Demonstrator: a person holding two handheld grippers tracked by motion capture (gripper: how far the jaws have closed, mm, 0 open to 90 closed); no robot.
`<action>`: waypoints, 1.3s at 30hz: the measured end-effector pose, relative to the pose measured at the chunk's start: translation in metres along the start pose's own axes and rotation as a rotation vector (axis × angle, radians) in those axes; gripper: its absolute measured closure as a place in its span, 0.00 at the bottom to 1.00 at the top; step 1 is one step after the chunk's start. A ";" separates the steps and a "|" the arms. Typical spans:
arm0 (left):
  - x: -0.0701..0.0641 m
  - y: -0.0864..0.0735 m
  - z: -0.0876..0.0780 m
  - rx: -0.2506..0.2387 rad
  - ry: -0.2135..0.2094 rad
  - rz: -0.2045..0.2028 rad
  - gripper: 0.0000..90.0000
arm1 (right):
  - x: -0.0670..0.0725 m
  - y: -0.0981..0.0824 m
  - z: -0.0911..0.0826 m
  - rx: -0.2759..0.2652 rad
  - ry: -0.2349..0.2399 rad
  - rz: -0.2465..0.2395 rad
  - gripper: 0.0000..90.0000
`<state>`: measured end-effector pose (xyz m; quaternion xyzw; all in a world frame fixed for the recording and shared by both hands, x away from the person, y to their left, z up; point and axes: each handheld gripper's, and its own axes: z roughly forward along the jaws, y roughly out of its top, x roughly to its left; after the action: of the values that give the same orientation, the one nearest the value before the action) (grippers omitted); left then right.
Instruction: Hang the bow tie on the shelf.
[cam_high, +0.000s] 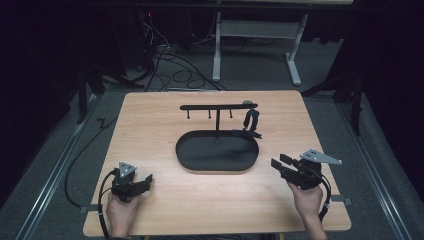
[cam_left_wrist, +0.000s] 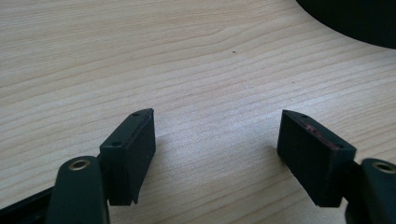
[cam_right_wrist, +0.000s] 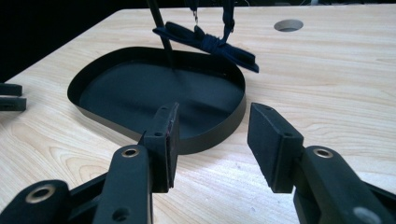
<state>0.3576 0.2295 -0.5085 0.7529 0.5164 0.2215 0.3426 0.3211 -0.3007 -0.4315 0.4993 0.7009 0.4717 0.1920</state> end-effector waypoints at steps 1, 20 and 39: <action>0.000 0.000 0.000 0.000 0.000 0.000 0.32 | 0.000 -0.001 0.001 0.004 0.001 0.001 0.62; 0.000 0.000 0.000 0.000 0.000 0.000 0.32 | 0.001 -0.015 0.021 0.058 -0.011 -0.009 0.62; 0.000 0.000 0.000 0.000 0.000 0.000 0.32 | -0.004 -0.029 0.040 0.114 -0.033 -0.011 0.61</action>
<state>0.3576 0.2295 -0.5085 0.7528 0.5164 0.2216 0.3427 0.3368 -0.2868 -0.4763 0.5134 0.7259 0.4218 0.1775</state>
